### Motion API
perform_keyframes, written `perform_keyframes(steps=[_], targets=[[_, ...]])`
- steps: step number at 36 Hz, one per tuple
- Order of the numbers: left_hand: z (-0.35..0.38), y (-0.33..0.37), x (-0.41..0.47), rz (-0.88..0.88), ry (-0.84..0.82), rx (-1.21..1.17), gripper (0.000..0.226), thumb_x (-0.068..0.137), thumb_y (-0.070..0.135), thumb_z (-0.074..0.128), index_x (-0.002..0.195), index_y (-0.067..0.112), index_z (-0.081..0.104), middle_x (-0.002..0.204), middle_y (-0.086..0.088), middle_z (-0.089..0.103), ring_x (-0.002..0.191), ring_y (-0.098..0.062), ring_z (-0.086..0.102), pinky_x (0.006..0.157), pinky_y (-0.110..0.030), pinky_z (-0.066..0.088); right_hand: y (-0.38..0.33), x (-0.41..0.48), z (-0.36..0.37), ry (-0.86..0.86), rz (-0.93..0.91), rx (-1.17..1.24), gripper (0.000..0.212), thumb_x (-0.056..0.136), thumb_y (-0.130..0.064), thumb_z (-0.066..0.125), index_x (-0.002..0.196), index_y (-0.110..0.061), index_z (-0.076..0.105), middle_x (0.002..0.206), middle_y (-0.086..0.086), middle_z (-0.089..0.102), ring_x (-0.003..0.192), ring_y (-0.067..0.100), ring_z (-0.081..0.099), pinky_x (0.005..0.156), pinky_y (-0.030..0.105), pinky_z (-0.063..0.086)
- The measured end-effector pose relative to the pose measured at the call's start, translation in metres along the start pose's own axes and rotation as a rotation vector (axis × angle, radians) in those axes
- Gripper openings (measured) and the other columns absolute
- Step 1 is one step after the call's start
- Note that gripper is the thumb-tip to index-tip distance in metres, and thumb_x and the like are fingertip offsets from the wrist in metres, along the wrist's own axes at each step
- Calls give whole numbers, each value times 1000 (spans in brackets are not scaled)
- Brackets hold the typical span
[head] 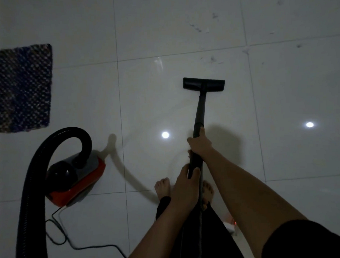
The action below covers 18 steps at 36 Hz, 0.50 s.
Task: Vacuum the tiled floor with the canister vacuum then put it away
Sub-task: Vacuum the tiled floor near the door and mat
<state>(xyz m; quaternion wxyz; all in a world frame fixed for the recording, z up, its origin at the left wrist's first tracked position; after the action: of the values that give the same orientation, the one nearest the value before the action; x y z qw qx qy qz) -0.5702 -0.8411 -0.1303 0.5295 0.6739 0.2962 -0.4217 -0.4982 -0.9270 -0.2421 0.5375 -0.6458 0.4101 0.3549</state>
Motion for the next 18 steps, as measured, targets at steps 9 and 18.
perform_keyframes(steps=[9,18], targets=[[26,36,33,8,-46,-41,29,100,32,35,128,26,42,68,-7,55,44,-15,51,39,-21,45,-34,36,-34,40,29,-22,80,95,-12,48,152,-37,0,119,23,54,56,18,55,46,27,47],[39,55,56,-9,-32,-84,37,99,32,38,136,26,39,67,-7,55,34,-9,50,37,-18,45,-55,64,-51,-4,6,-45,81,95,-12,48,152,-38,-3,123,24,53,57,18,56,46,27,47]])
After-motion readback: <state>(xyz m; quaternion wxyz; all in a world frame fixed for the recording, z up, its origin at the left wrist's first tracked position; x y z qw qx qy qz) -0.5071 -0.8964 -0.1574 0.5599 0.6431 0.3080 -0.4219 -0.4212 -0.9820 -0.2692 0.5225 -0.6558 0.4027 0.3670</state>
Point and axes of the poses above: each hand's wrist, its own x-axis towards the middle knuckle, its own z-axis out of the palm, y = z × x, the point moved 5 cm from there along x, towards the middle knuckle
